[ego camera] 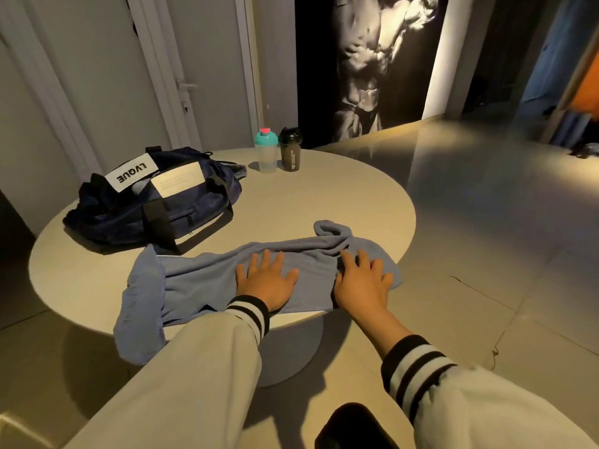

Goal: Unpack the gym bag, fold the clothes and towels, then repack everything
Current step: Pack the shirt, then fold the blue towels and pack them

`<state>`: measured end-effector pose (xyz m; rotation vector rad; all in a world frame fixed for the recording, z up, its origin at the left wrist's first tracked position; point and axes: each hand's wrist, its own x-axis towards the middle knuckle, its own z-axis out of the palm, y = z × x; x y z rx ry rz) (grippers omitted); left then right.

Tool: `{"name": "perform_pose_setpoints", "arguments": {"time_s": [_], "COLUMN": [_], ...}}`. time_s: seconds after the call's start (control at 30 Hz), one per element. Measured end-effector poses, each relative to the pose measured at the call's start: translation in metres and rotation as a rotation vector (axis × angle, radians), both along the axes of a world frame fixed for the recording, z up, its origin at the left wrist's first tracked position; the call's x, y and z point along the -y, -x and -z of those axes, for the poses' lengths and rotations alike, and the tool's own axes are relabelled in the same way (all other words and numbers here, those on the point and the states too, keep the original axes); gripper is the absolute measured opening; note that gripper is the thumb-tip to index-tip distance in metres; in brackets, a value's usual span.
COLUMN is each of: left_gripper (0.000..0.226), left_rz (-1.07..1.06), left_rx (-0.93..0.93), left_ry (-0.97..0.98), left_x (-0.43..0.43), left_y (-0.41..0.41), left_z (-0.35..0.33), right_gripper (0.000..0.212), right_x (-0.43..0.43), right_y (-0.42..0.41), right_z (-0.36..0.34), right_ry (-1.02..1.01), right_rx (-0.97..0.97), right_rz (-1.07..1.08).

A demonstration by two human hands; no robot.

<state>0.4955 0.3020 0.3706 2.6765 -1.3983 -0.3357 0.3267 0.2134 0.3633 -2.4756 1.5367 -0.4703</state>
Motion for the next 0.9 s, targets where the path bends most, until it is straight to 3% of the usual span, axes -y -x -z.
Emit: {"name": "perform_pose_setpoints", "arguments": {"time_s": [0.17, 0.27, 0.37, 0.43, 0.5, 0.57, 0.6, 0.67, 0.77, 0.9], "left_gripper": [0.049, 0.060, 0.065, 0.037, 0.019, 0.023, 0.030, 0.045, 0.059, 0.051], "left_rz": [0.187, 0.299, 0.387, 0.444, 0.363, 0.240, 0.205, 0.214, 0.271, 0.256], "left_rx": [0.150, 0.059, -0.025, -0.163, -0.397, -0.366, -0.293, -0.205, -0.078, -0.079], "left_ry": [0.300, 0.039, -0.132, 0.068, 0.403, 0.592, 0.594, 0.389, 0.086, 0.059], "left_x": [0.013, 0.025, 0.032, 0.032, 0.033, 0.038, 0.042, 0.048, 0.051, 0.049], "left_y": [0.029, 0.056, 0.069, 0.073, 0.072, 0.061, 0.052, 0.036, 0.028, 0.028], "left_z": [-0.002, -0.002, -0.008, -0.018, -0.027, -0.028, -0.024, -0.016, -0.010, -0.018], "right_gripper": [0.039, 0.030, 0.027, 0.029, 0.027, 0.024, 0.024, 0.030, 0.035, 0.041], "right_x": [0.010, 0.020, 0.029, 0.026, 0.021, 0.021, 0.021, 0.023, 0.028, 0.039], "right_y": [0.014, 0.017, 0.023, 0.027, 0.027, 0.025, 0.024, 0.024, 0.029, 0.025], "right_z": [0.004, -0.005, -0.014, -0.021, -0.027, -0.027, -0.025, -0.020, -0.015, -0.012], "right_ry": [-0.080, -0.029, -0.021, 0.091, 0.198, 0.145, 0.082, -0.023, -0.014, -0.205], "right_rx": [0.061, 0.035, 0.339, 0.690, 0.820, 0.733, 0.649, 0.484, 0.343, 0.158], "right_rz": [0.134, 0.115, 0.077, 0.051, 0.000, -0.033, -0.034, -0.021, 0.022, -0.014]}}
